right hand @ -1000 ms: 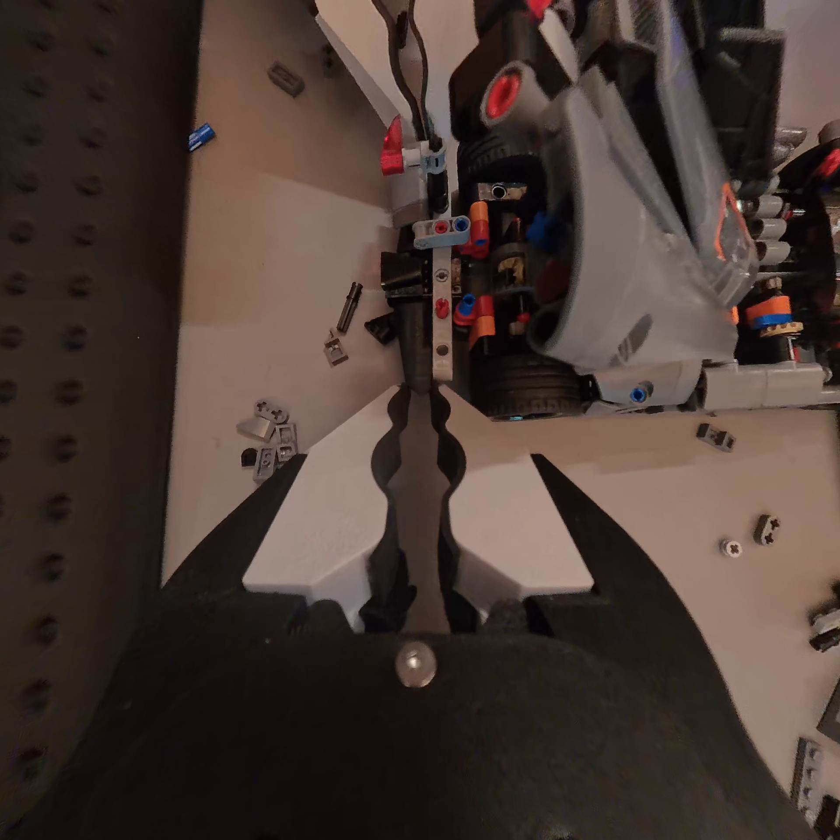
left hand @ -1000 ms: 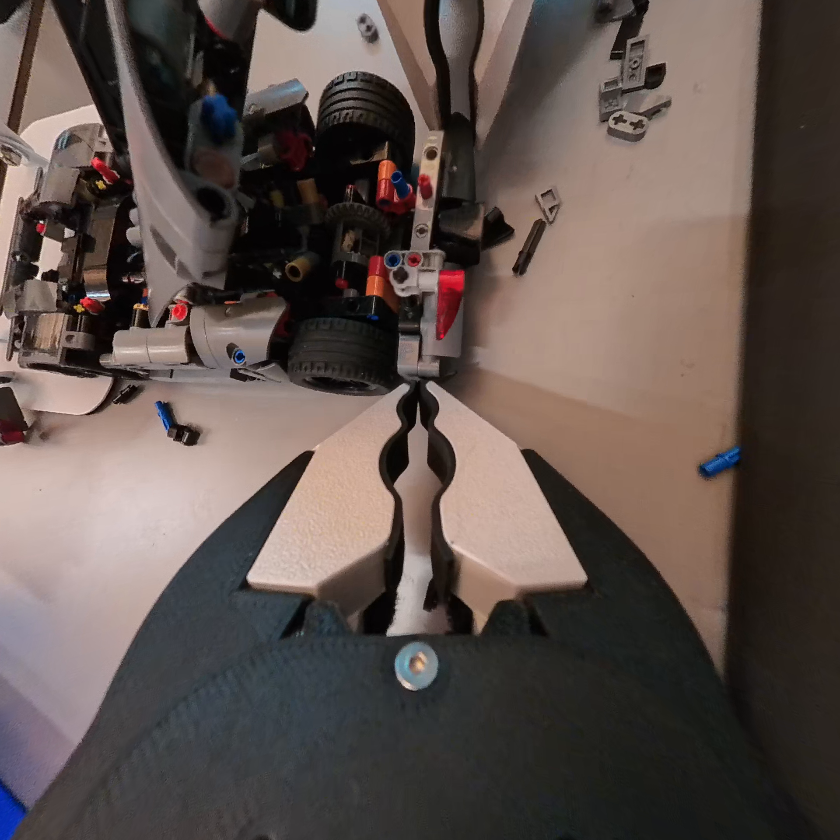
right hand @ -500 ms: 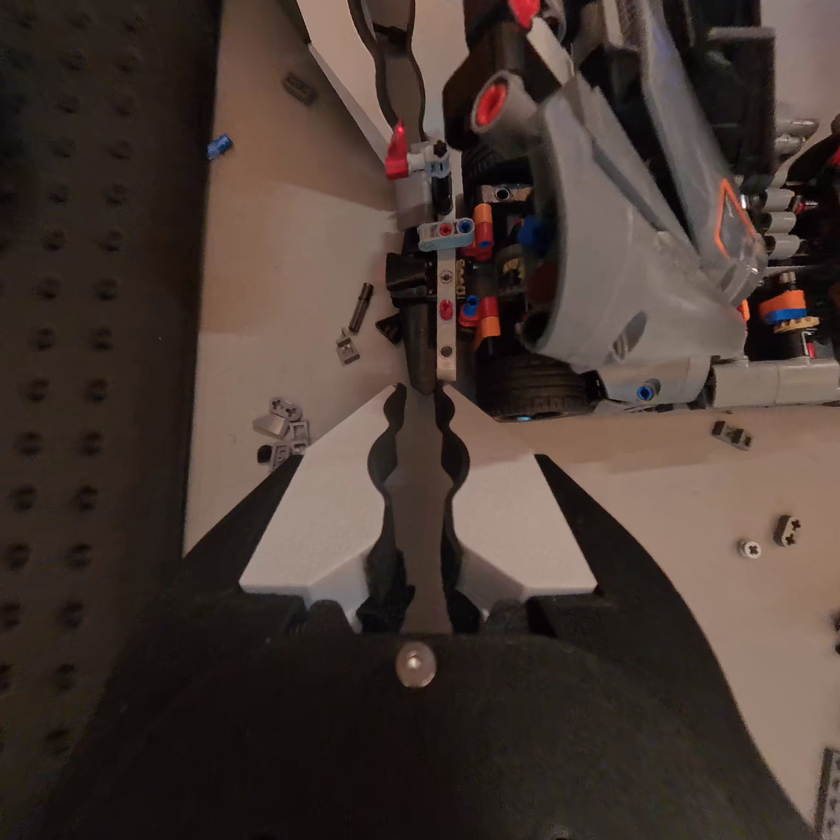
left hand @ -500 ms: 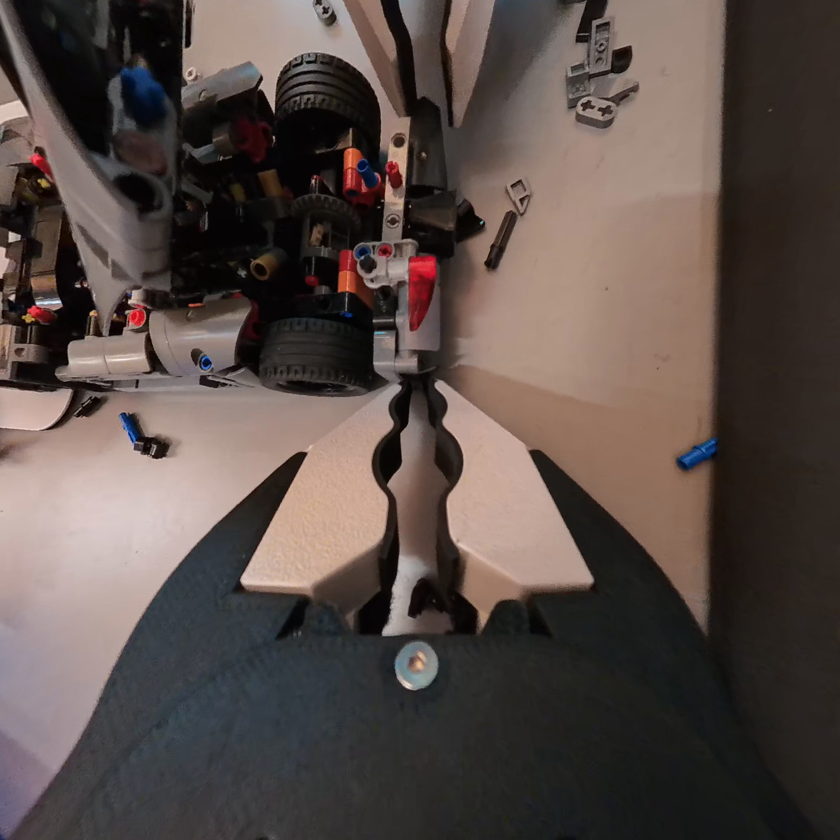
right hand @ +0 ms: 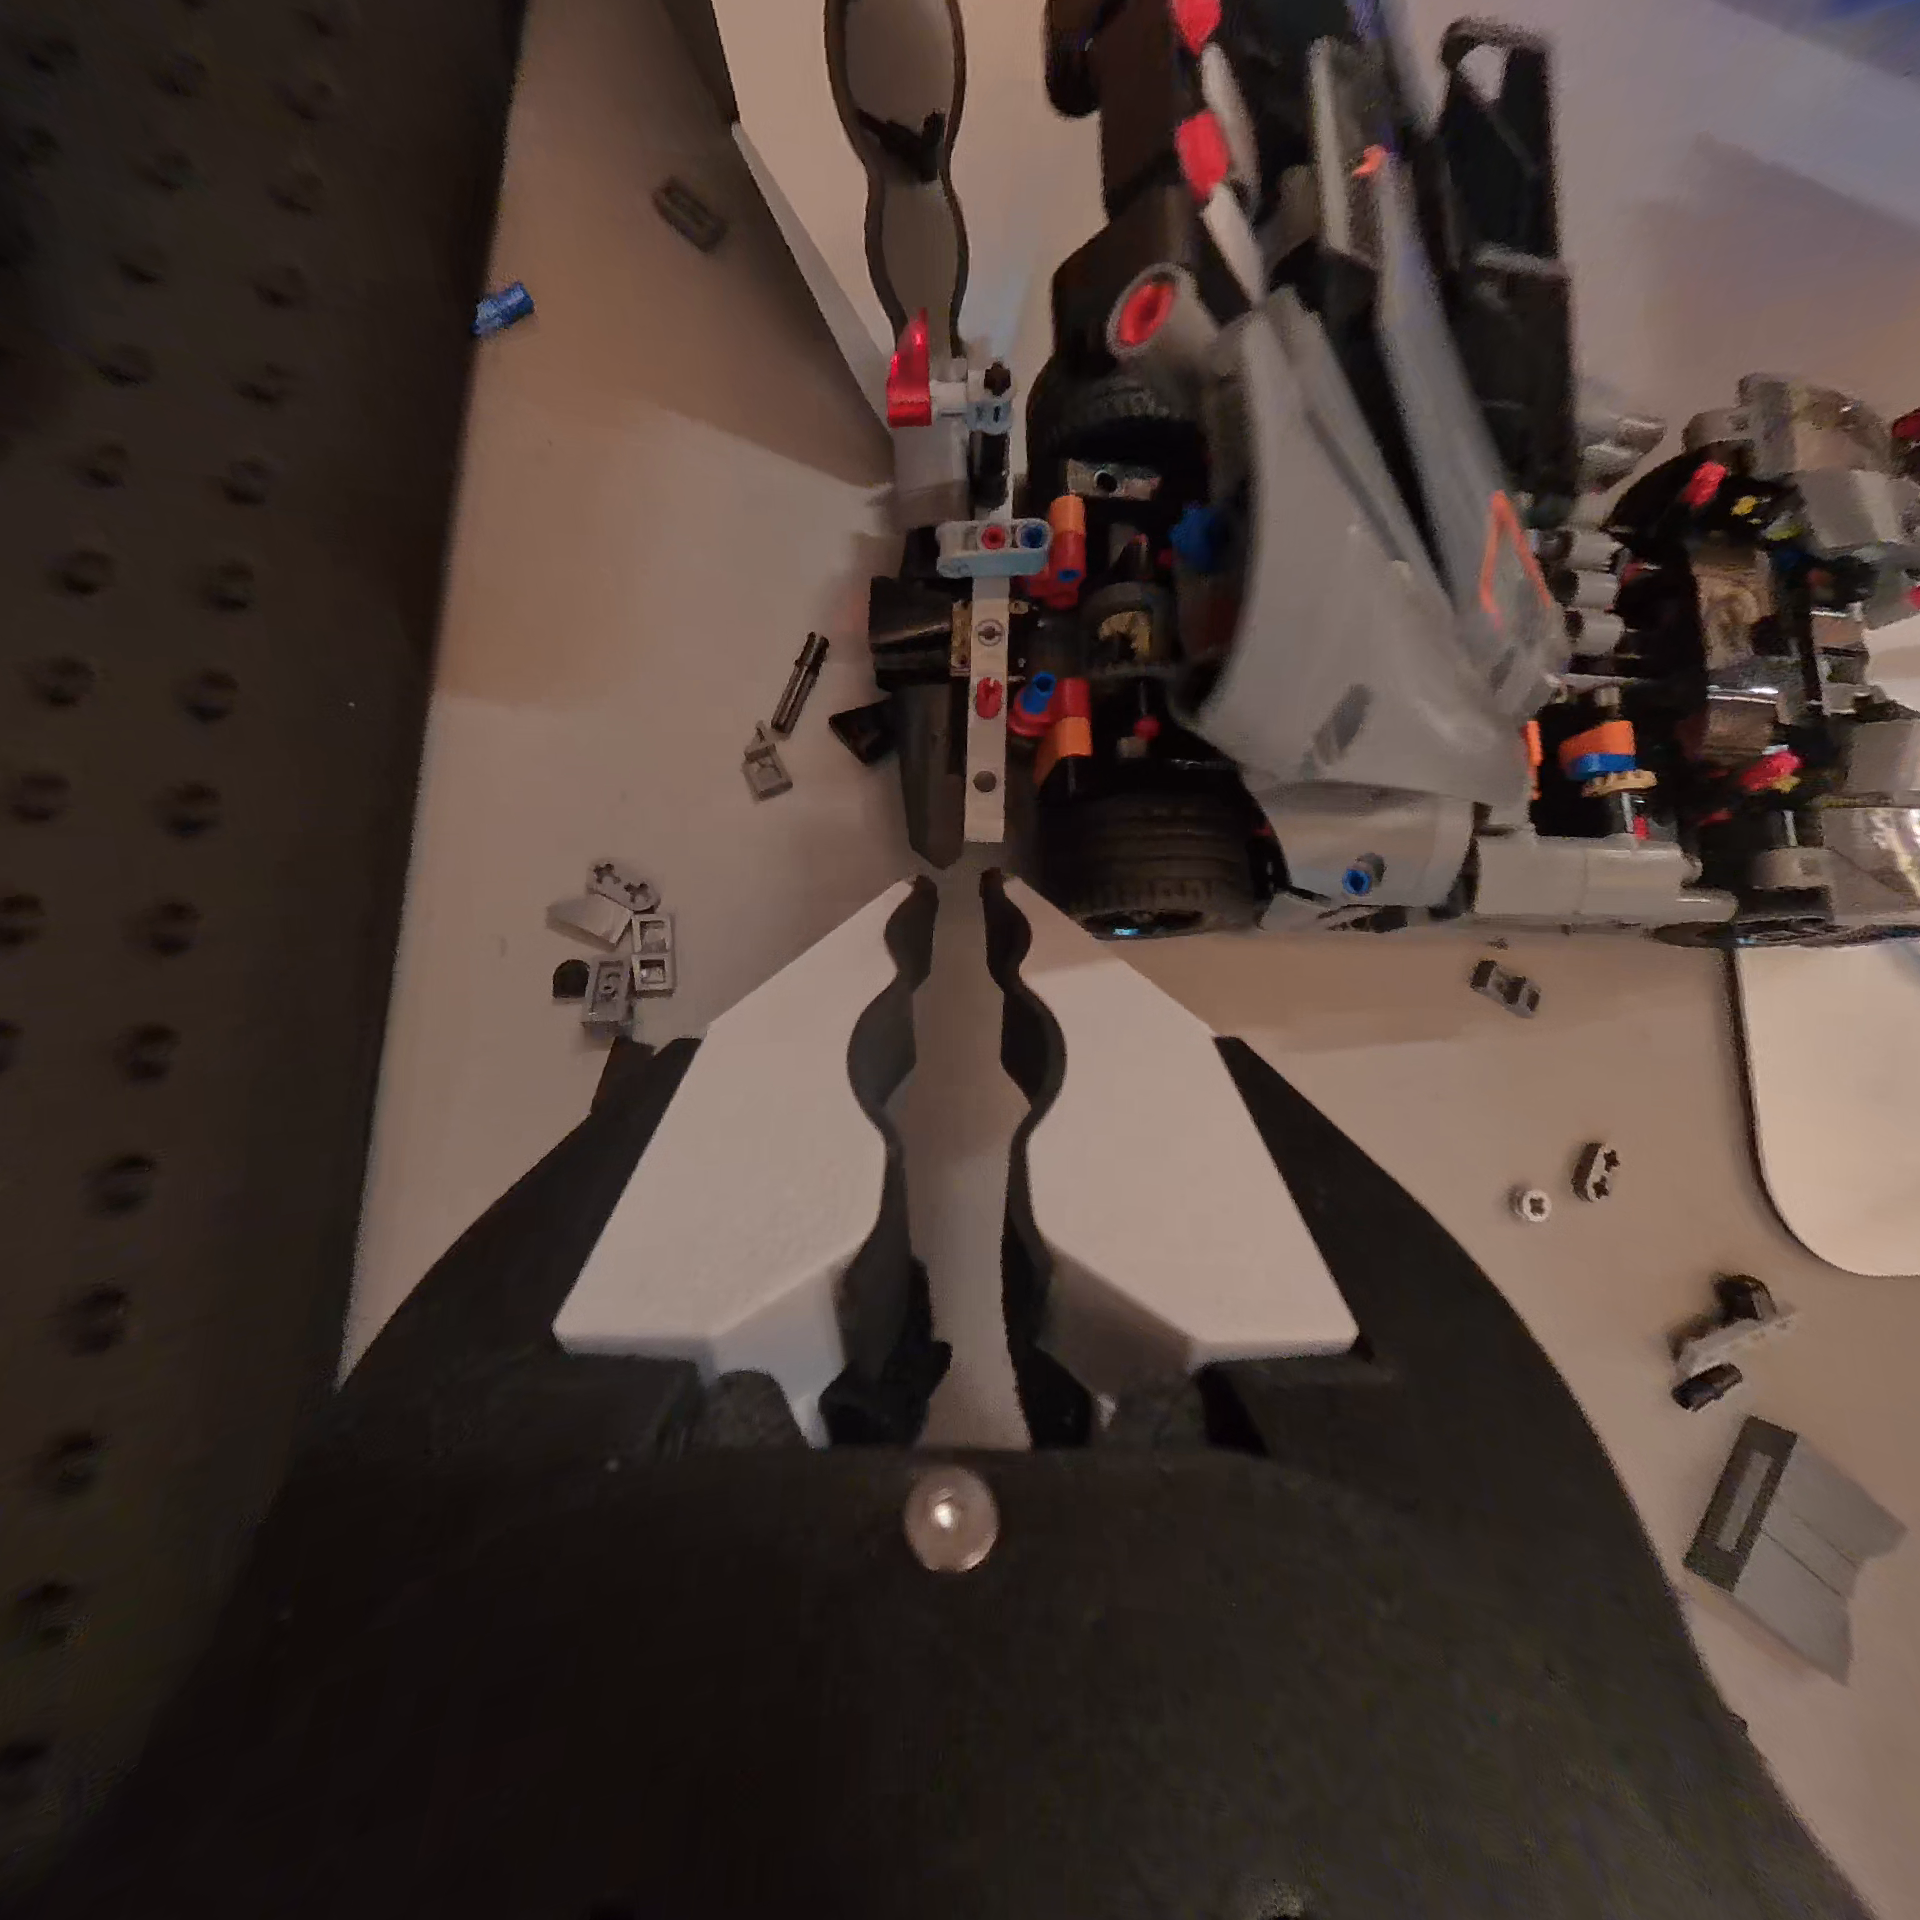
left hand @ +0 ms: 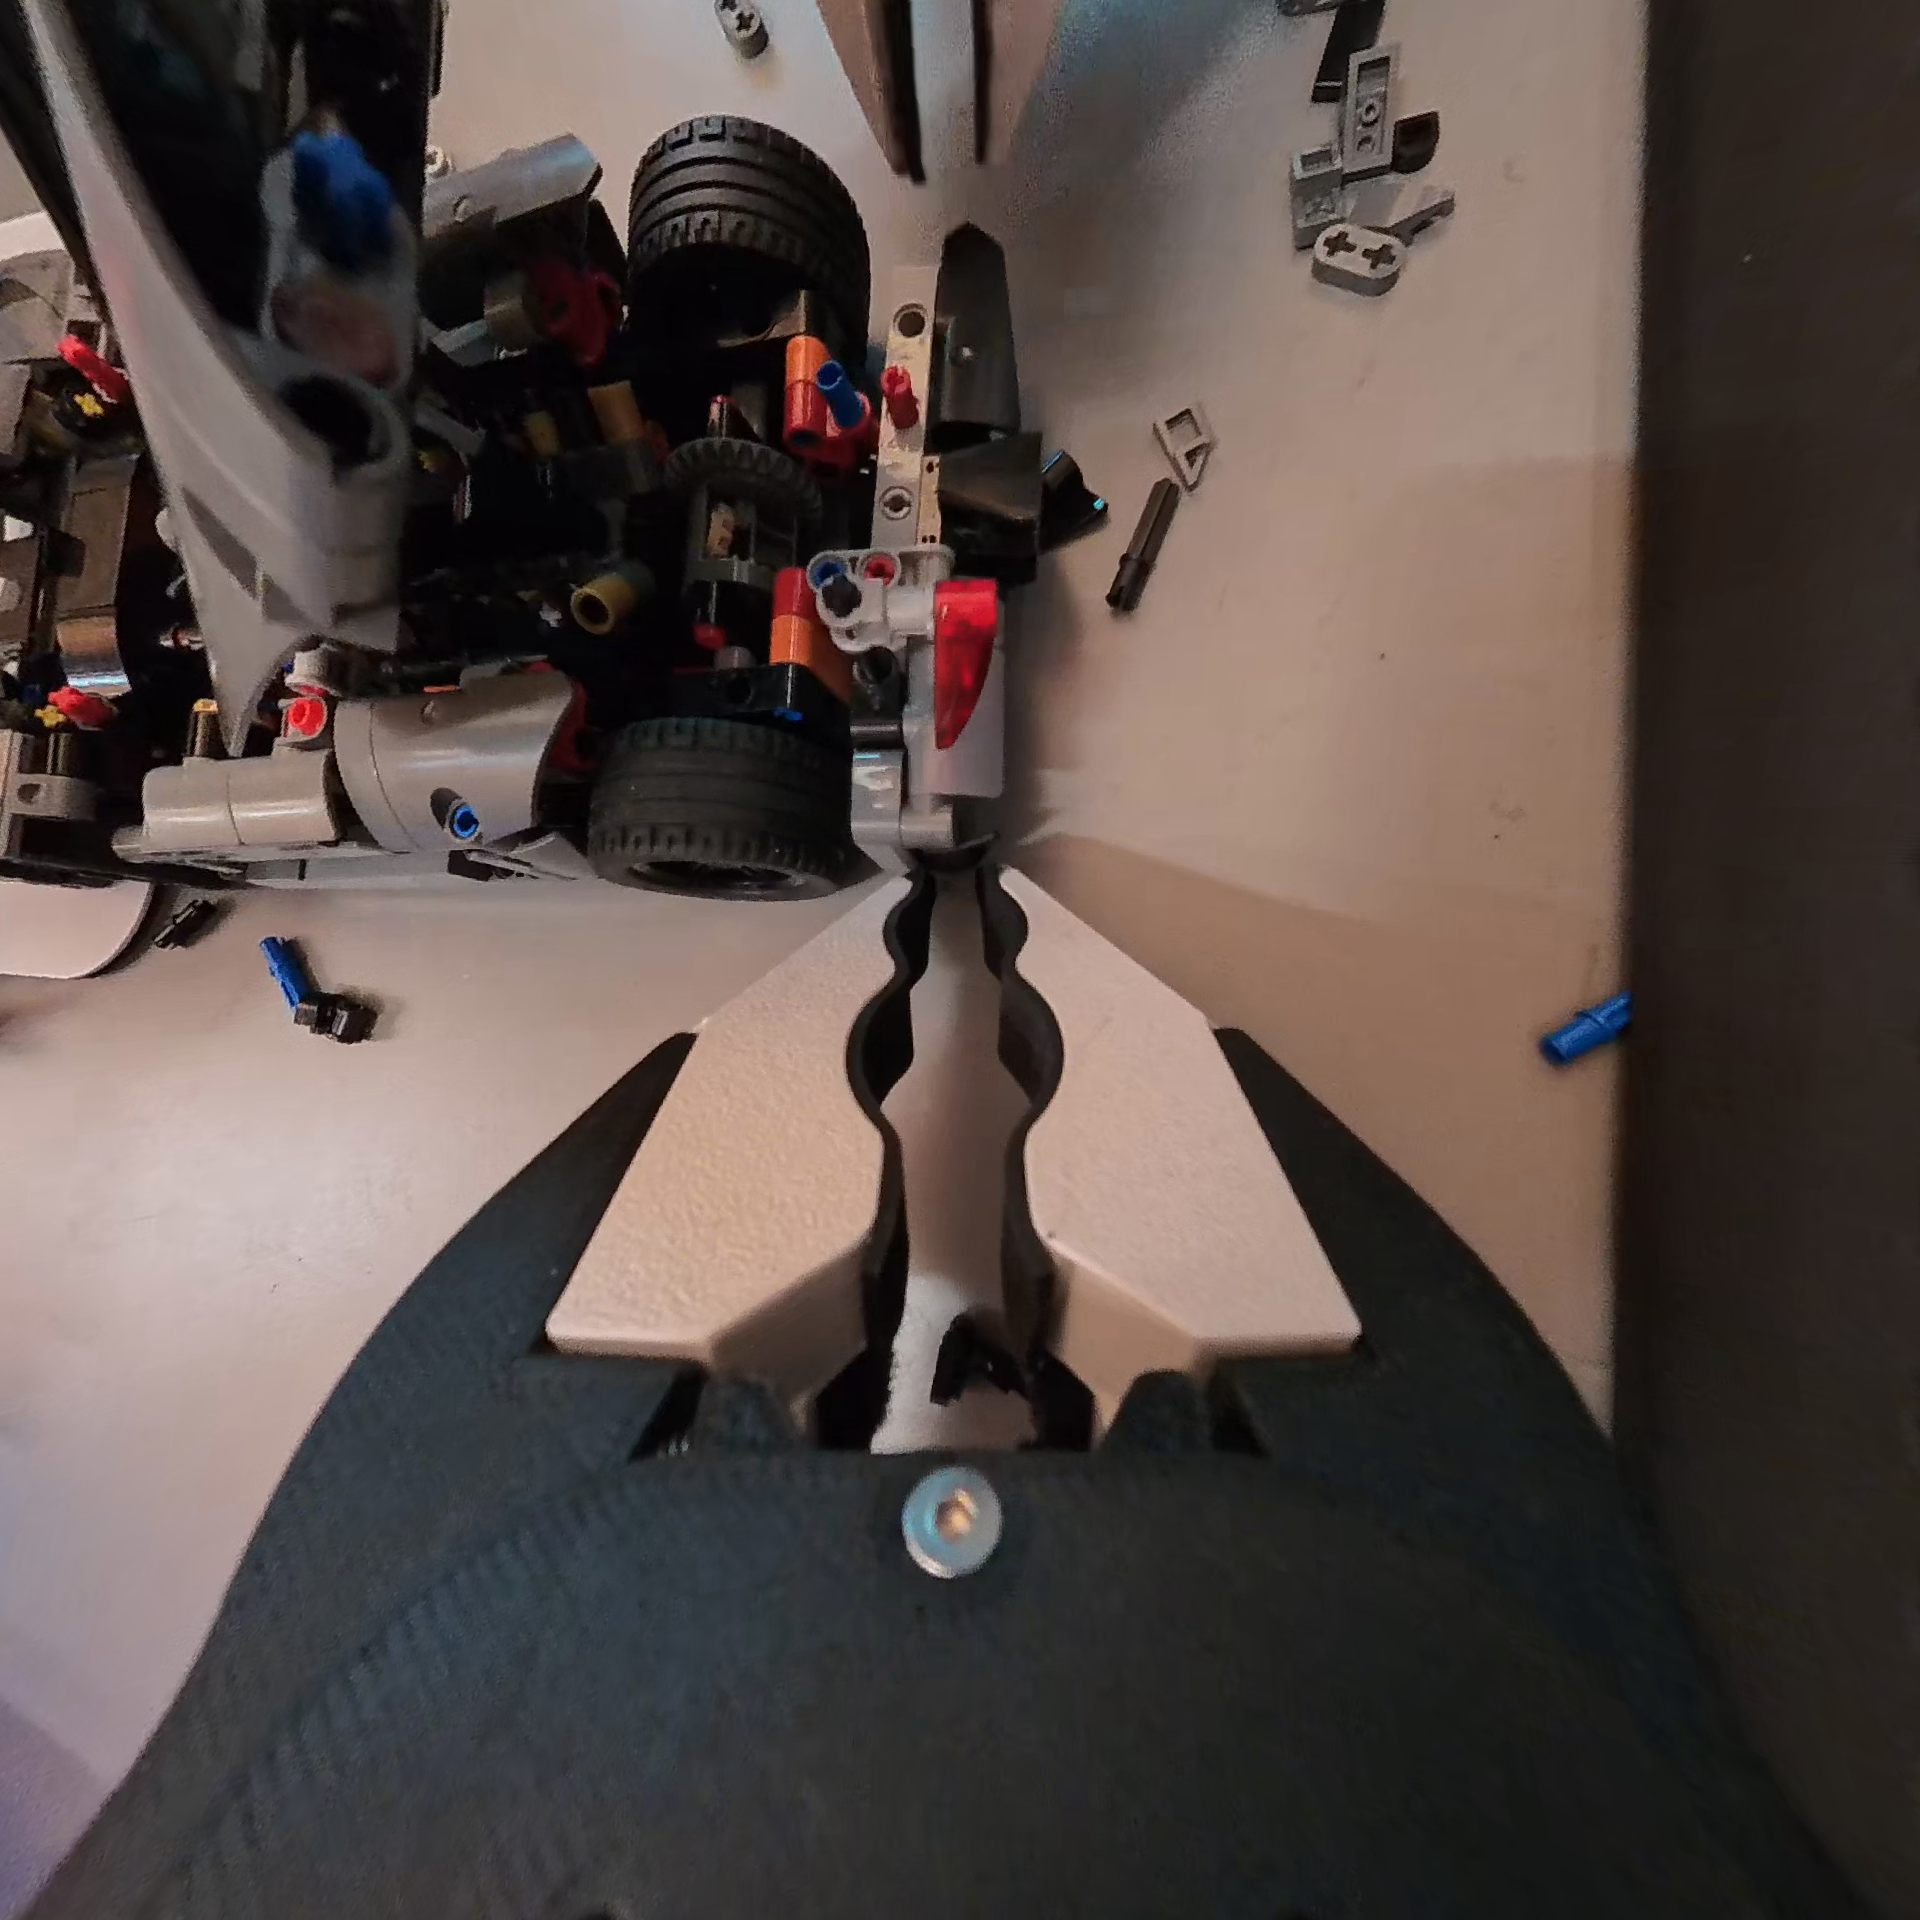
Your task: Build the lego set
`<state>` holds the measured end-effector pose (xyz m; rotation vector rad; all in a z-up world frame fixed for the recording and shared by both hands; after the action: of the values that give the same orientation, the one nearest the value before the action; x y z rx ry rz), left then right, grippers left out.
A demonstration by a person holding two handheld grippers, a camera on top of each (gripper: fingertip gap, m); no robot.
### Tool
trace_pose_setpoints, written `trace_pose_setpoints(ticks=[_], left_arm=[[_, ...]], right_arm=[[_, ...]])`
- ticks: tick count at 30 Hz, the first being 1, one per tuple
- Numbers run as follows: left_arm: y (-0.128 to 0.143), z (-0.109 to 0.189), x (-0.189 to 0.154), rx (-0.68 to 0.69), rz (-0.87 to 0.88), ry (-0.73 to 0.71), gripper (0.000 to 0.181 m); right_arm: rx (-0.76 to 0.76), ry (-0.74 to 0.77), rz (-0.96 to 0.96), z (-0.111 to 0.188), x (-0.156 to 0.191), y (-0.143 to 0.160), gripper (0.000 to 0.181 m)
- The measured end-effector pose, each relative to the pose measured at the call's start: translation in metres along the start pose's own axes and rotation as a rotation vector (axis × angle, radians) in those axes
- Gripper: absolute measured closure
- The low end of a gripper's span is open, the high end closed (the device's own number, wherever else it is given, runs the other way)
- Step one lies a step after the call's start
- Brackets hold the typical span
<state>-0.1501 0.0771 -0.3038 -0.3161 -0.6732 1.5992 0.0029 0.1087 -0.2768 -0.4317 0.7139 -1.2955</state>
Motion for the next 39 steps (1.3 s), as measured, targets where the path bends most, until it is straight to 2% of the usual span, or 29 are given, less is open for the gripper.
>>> trace_pose_setpoints(ticks=[4, 6, 11, 18, 22, 26, 29, 32, 34, 37, 39], left_arm=[[0.0, 0.002, 0.001, -0.007, 0.01, -0.002, 0.174], [0.0, 0.004, 0.003, -0.013, 0.017, -0.013, 0.174], [0.003, 0.013, 0.012, -0.035, 0.05, -0.054, 0.173], [0.008, 0.03, 0.031, -0.073, 0.13, -0.168, 0.172], [0.018, 0.049, 0.053, -0.065, 0.208, -0.313, 0.17], [0.027, 0.096, 0.07, -0.193, 0.329, -0.473, 0.151], [0.032, 0.122, 0.071, -0.301, 0.387, -0.503, 0.151], [0.04, 0.123, 0.071, -0.279, 0.403, -0.513, 0.146], [0.038, 0.114, 0.064, -0.229, 0.351, -0.467, 0.14], [0.037, 0.109, 0.064, -0.165, 0.308, -0.509, 0.129], [0.035, 0.118, 0.067, -0.216, 0.322, -0.539, 0.123]], right_arm=[[-0.019, -0.002, -0.033, 0.009, -0.006, 0.002, 0.174], [-0.002, 0.032, -0.036, 0.015, -0.011, 0.007, 0.174], [-0.075, 0.126, -0.119, 0.04, -0.033, 0.01, 0.174], [-0.146, 0.249, -0.227, 0.082, -0.05, 0.027, 0.171], [-0.212, 0.322, -0.287, 0.103, -0.053, 0.038, 0.173], [-0.208, 0.349, -0.333, 0.107, -0.055, 0.051, 0.174], [-0.208, 0.362, -0.331, 0.108, -0.057, 0.051, 0.175], [-0.203, 0.396, -0.31, 0.109, -0.058, 0.05, 0.174], [-0.206, 0.406, -0.303, 0.11, -0.057, 0.05, 0.174], [-0.2, 0.402, -0.316, 0.108, -0.056, 0.053, 0.174], [-0.187, 0.412, -0.32, 0.107, -0.056, 0.057, 0.174]])
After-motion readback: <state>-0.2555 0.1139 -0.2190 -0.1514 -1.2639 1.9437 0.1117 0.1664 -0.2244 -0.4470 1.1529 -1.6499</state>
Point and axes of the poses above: each gripper's, where its closed fingertips meet, z back along the fingers, y out of its underside, x = y × z across the jaws, the point moved 4 cm from there along z, back along the fingers, and after that the axes turned 6 degrees about y, right-handed, at the moved point
